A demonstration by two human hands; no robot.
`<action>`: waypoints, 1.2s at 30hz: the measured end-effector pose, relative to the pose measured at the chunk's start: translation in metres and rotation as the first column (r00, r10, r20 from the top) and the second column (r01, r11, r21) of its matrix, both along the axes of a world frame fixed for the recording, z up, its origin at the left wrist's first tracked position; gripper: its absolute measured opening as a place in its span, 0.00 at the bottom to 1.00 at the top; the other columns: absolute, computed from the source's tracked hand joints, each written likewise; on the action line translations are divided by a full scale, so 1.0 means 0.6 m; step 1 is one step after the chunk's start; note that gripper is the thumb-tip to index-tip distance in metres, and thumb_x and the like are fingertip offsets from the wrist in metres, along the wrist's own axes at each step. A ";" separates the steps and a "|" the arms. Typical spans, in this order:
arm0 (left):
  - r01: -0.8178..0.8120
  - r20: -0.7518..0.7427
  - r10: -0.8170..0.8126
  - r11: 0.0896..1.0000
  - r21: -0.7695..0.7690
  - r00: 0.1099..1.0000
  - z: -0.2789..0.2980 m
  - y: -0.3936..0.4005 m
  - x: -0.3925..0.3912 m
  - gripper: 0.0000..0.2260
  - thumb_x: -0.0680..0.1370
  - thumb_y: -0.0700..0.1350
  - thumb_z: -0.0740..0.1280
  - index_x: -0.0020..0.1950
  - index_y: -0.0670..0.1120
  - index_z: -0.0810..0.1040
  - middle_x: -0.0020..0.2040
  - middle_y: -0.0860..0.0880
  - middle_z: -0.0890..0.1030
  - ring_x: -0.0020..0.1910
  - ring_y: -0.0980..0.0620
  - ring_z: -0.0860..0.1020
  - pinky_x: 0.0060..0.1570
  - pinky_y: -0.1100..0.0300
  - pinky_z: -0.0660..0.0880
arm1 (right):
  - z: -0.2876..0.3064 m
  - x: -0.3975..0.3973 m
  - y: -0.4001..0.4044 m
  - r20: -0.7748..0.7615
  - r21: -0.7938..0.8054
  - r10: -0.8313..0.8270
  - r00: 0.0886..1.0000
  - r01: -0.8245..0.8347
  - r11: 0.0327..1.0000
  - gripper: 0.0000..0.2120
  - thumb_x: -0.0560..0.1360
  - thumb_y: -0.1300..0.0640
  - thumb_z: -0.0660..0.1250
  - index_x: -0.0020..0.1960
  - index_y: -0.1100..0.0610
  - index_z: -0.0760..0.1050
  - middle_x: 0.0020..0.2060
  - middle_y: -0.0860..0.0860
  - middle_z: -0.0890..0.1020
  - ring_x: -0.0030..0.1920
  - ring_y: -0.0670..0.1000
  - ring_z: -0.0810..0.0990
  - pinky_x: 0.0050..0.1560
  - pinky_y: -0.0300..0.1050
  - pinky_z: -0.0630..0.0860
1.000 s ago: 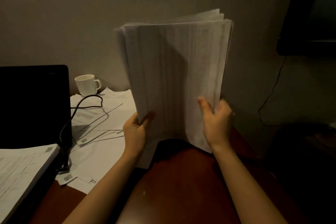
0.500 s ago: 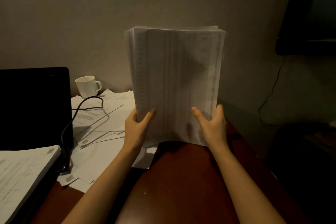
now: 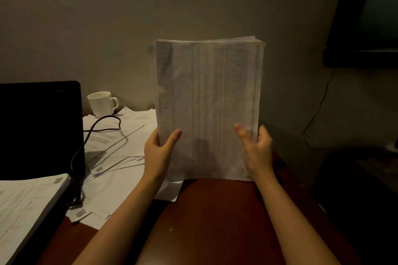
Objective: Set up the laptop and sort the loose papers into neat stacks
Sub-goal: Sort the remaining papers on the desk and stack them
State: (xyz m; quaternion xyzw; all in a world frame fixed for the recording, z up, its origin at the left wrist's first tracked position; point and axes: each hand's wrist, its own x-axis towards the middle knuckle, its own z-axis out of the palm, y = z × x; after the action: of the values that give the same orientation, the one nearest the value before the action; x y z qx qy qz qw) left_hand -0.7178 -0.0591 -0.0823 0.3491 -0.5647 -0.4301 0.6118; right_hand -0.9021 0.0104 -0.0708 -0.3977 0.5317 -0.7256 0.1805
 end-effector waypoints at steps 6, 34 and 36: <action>0.149 0.119 -0.156 0.987 0.066 0.981 -0.020 -0.004 0.003 0.07 0.77 0.44 0.66 0.55 0.50 0.74 0.55 0.50 0.79 0.53 0.51 0.80 0.46 0.58 0.81 | -0.009 -0.011 -0.003 -0.074 0.014 0.115 0.991 -0.115 0.993 0.11 0.77 0.58 0.66 0.59 0.53 0.73 0.49 0.43 0.79 0.49 0.40 0.80 0.44 0.31 0.78; -0.328 0.894 0.379 0.898 -0.293 0.239 -0.048 -0.071 0.118 0.29 0.76 0.55 0.66 0.75 0.52 0.61 0.69 0.43 0.71 0.67 0.41 0.68 0.69 0.43 0.61 | -0.057 -0.029 -0.028 0.049 0.541 -0.048 0.998 0.015 0.841 0.07 0.77 0.63 0.66 0.54 0.61 0.78 0.51 0.56 0.81 0.46 0.55 0.80 0.42 0.47 0.77; -0.340 0.890 0.359 0.905 -0.258 0.281 -0.052 -0.075 0.119 0.32 0.77 0.54 0.66 0.77 0.53 0.55 0.68 0.42 0.72 0.65 0.41 0.71 0.68 0.42 0.64 | -0.056 -0.028 -0.028 0.053 0.541 -0.046 0.998 0.010 0.841 0.08 0.77 0.63 0.66 0.56 0.61 0.78 0.51 0.55 0.81 0.46 0.55 0.80 0.42 0.48 0.76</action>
State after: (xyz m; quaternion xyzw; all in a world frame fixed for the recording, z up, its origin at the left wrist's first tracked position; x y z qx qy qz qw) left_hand -0.6465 -0.1038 -0.1134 0.6375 -0.7211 -0.0109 0.2712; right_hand -0.9191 -0.0065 -0.1042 -0.2995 0.7143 -0.5615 0.2913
